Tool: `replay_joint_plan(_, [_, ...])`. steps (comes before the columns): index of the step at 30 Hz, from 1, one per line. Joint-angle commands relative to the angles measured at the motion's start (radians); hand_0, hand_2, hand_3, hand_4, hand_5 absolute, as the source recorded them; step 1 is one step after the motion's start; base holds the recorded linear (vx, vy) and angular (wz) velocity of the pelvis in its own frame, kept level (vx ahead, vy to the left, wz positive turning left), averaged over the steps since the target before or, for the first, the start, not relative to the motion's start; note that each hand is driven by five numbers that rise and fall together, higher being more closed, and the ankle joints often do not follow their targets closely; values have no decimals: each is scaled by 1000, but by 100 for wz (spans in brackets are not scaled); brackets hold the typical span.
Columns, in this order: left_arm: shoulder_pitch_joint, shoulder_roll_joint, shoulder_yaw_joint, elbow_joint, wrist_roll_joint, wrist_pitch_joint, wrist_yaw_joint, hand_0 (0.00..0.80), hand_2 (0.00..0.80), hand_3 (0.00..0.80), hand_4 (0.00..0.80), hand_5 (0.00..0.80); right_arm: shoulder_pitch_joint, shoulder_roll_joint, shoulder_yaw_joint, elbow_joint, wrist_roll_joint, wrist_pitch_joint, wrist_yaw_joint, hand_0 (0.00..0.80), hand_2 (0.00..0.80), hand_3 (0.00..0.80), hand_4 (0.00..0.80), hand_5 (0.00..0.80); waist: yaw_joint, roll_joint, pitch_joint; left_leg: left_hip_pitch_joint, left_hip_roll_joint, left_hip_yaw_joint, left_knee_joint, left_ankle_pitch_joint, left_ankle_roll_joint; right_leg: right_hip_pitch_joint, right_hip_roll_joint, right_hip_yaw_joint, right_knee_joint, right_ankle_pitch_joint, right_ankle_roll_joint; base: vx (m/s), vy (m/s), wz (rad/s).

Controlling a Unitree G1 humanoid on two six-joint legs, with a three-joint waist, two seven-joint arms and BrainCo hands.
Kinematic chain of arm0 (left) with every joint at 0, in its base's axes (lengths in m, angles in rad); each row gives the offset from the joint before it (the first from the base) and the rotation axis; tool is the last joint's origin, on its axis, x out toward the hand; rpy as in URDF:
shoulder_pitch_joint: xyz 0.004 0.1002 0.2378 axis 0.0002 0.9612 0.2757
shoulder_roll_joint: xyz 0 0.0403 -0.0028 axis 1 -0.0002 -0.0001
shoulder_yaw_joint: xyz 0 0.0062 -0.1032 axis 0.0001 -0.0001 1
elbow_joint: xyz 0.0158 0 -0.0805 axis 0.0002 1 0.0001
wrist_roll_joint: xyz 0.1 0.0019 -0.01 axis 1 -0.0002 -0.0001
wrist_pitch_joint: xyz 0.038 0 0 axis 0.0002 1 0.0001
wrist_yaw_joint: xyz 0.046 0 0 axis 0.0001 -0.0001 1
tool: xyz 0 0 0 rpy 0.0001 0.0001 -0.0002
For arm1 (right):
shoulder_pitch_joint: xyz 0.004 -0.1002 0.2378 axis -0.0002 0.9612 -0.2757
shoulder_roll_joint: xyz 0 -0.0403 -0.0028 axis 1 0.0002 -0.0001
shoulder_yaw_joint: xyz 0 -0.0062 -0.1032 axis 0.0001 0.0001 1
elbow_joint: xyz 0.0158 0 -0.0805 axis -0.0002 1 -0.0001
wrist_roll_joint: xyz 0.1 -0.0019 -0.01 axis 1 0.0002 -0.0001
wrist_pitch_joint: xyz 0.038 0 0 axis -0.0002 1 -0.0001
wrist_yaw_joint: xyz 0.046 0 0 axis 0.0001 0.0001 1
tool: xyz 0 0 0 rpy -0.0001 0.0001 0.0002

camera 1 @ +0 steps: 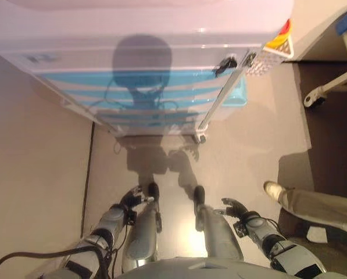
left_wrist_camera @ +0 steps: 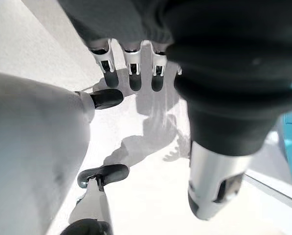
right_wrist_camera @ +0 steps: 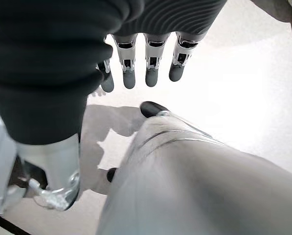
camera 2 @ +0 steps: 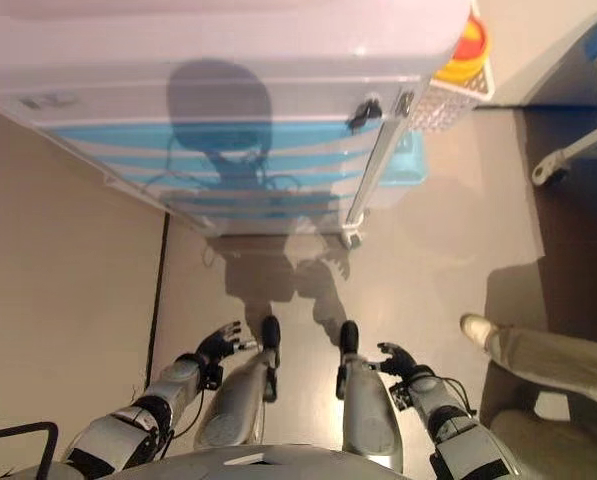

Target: Open the drawer and pick up the medicine

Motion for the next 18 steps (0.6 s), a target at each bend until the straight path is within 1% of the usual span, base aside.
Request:
replay_joint_plan(1, [11, 9, -16, -24, -47, -44, 10, 0, 0, 0, 0, 0, 22, -12, 43, -70, 45, -22, -26, 0, 0, 0, 0, 0, -7, -18, 1, -100, -79, -25, 159, -100, 73, -72, -8, -33, 11, 80, 23, -84, 10, -10])
replay_joint_plan(4, [-8, 14, -17, -31, -71, -64, 10, 0, 0, 0, 0, 0, 3, -17, 45, -82, 58, -26, -40, 0, 0, 0, 0, 0, -9, -21, 20, -157, -85, -23, 209, -114, 78, -129, -5, -29, 51, 77, 21, -58, 13, -2])
replay_joint_plan(7, [-22, 20, -12, -52, -98, -98, 33, 0, 0, 0, 0, 0, -11, -25, 46, -100, 65, -22, -48, 0, 0, 0, 0, 0, -13, -24, 36, -208, -87, -19, 254, -129, 80, -176, 0, -27, 78, 75, 18, -51, 7, -6])
replay_joint_plan(12, [-48, 36, 17, -93, -181, -148, 51, 0, 0, 0, 0, 0, -30, -35, 49, -124, 88, -16, -42, 0, 0, 0, 0, 0, -20, -28, 51, -278, -85, -12, 317, -146, 77, -236, 6, -31, 116, 71, 9, -41, 16, -3])
replay_joint_plan(18, [-68, 51, 72, -189, -381, -238, -17, 0, 0, 0, 0, 0, -12, -61, 54, -149, 80, -1, -19, 0, 0, 0, 0, 0, -42, -29, 63, -299, -80, 0, 338, -153, 73, -264, 16, -17, 118, 78, 4, -5, 47, -12])
